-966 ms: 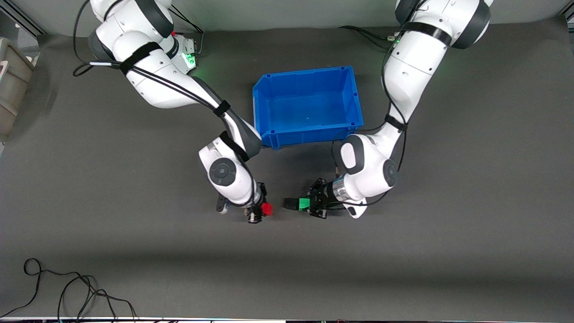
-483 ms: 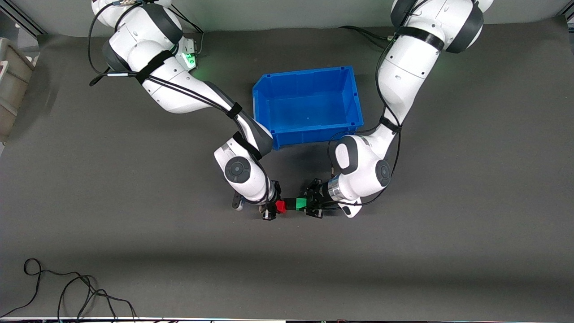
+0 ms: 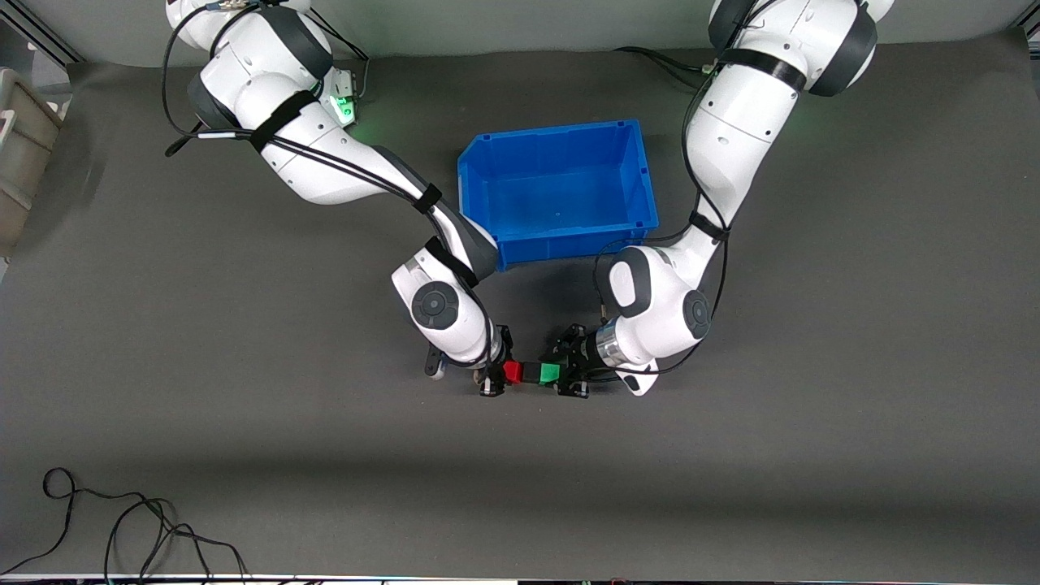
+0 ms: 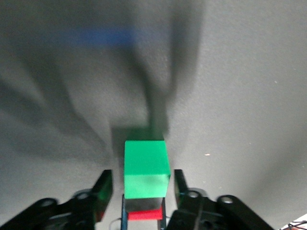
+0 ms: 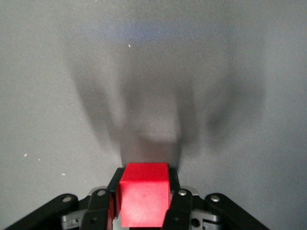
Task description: Attach green and red cubes to black cube
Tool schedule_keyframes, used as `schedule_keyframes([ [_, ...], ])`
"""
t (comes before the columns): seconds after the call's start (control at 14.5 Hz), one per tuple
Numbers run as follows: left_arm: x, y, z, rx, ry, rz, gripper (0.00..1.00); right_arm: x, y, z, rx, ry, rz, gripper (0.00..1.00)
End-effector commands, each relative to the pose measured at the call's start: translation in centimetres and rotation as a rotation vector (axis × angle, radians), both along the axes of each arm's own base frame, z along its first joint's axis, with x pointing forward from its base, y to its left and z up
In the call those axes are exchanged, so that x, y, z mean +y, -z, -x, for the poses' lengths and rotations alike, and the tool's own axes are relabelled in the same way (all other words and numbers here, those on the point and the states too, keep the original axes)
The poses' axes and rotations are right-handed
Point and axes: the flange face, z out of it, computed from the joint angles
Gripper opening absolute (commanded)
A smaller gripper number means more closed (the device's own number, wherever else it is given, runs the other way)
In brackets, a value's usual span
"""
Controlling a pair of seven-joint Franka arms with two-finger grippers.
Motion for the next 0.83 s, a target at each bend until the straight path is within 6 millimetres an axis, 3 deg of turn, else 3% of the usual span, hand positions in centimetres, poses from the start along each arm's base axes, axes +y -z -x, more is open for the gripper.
schedule_keyframes([
  [0.0,0.6,-1.2,-1.0,-0.014,0.000,-0.013,1.00,0.8,0.0,-0.1,-0.009,0.020,0.002,0.69],
  [0.07,2.1,-2.0,-1.8,-0.026,-0.004,-0.021,1.00,0.5,0.0,-0.2,-0.012,0.014,0.008,0.88],
  [0.14,4.2,-2.6,-2.8,-0.025,-0.007,-0.033,1.00,0.4,-0.3,-0.3,-0.018,0.004,0.011,1.00],
  [0.28,7.0,-4.3,-4.0,0.007,0.012,-0.023,1.00,-0.5,-4.1,-0.8,-0.060,-0.031,0.009,1.00],
  [0.41,11.1,-6.1,-5.4,0.036,0.047,-0.041,1.00,-4.0,-8.8,-0.4,-0.095,-0.092,0.042,1.00],
  [0.62,18.8,-8.9,-6.2,0.099,0.203,-0.108,1.00,-10.5,-13.9,1.9,-0.134,-0.269,0.122,1.00],
  [0.76,24.7,-11.4,-6.2,0.107,0.323,-0.145,1.00,-13.2,-17.9,3.0,-0.182,-0.351,0.160,1.00],
])
